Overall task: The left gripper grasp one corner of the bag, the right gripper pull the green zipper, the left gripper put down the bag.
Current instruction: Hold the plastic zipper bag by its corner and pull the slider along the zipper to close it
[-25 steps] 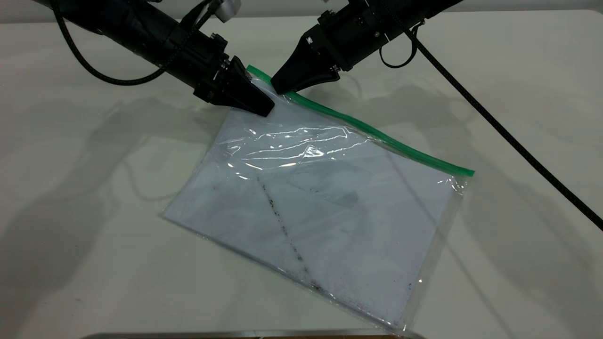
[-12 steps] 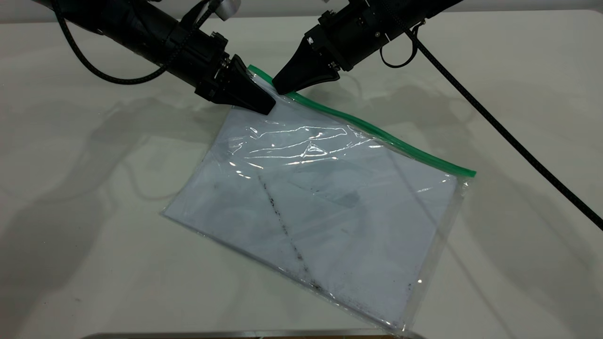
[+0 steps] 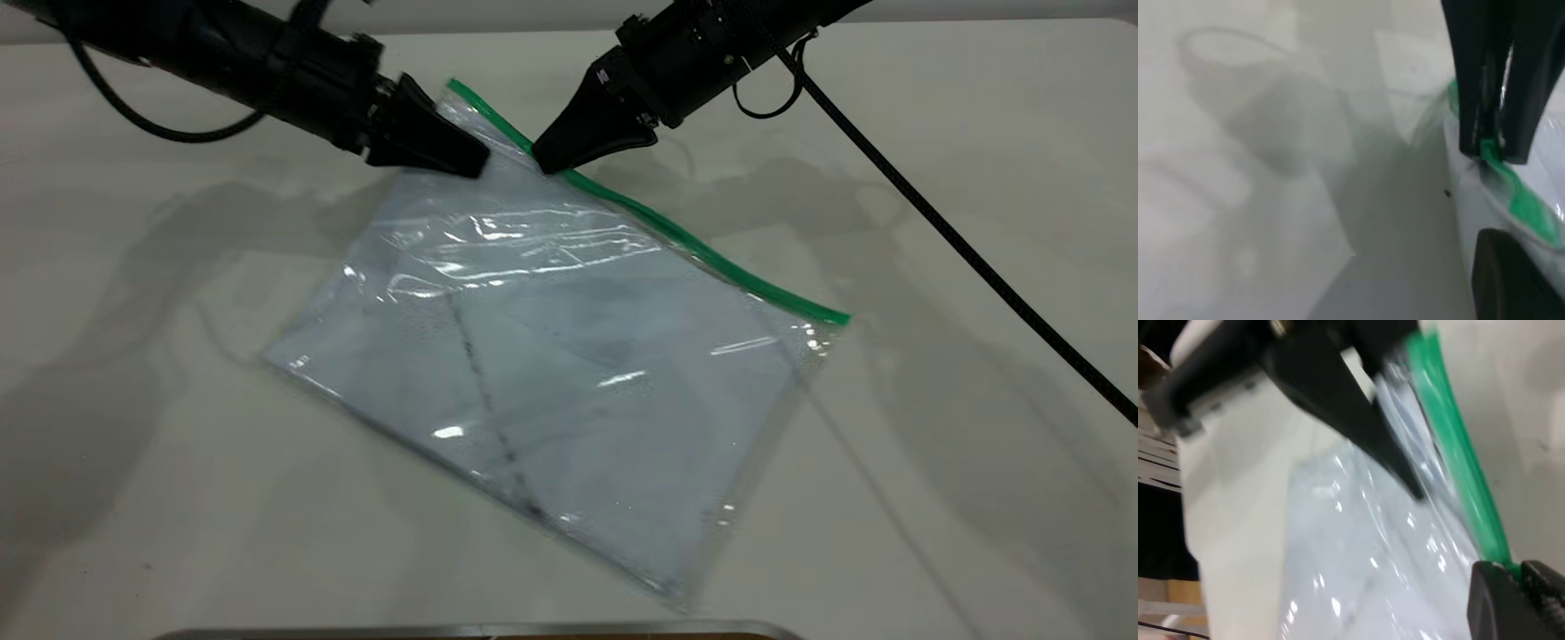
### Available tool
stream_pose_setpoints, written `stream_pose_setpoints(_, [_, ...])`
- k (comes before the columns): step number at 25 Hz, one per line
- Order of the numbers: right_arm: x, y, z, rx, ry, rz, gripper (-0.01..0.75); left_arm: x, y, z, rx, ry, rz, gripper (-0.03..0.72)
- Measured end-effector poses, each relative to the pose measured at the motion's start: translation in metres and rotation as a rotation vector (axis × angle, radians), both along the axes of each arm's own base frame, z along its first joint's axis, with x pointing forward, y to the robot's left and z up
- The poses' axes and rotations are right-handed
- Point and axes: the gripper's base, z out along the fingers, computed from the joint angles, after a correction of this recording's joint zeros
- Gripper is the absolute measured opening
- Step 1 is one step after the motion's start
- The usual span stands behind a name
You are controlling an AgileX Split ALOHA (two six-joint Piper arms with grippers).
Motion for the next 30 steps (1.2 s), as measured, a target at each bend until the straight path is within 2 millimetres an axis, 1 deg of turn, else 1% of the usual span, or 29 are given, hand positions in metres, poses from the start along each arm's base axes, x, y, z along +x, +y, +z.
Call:
stream_pose_setpoints(5, [0.001, -0.004, -0.005, -0.066, -0.034, 0.018, 0.037, 0.007, 0.020, 0.003, -0.050, -0.016, 0.067, 0.065])
stream_pose_setpoints(8, [0.001, -0.010, -0.009, -0.115, -0.052, 0.037, 0.037, 0.013, 0.033, 0.007, -0.091, -0.035, 0.126, 0.065])
stream_pose_setpoints(10, [0.002, -0.011, -0.011, -0.125, -0.058, 0.033, 0.038, 0.015, 0.038, 0.009, -0.119, -0.050, 0.150, 0.065])
stream_pose_setpoints(18, [0.000, -0.013, -0.018, -0.166, -0.060, 0.067, 0.043, 0.016, 0.042, 0.010, -0.153, -0.064, 0.163, 0.065])
stream_pose_setpoints(21, [-0.002, -0.020, -0.026, -0.255, -0.065, 0.111, 0.043, 0.018, 0.051, 0.011, -0.161, -0.068, 0.187, 0.065])
stream_pose_setpoints(24, [-0.004, -0.025, -0.032, -0.295, -0.060, 0.130, 0.045, 0.020, 0.060, 0.012, -0.174, -0.076, 0.218, 0.065])
stream_pose_setpoints(30, [-0.006, -0.028, -0.036, -0.342, -0.052, 0.155, 0.047, 0.023, 0.064, 0.014, -0.197, -0.095, 0.247, 0.066])
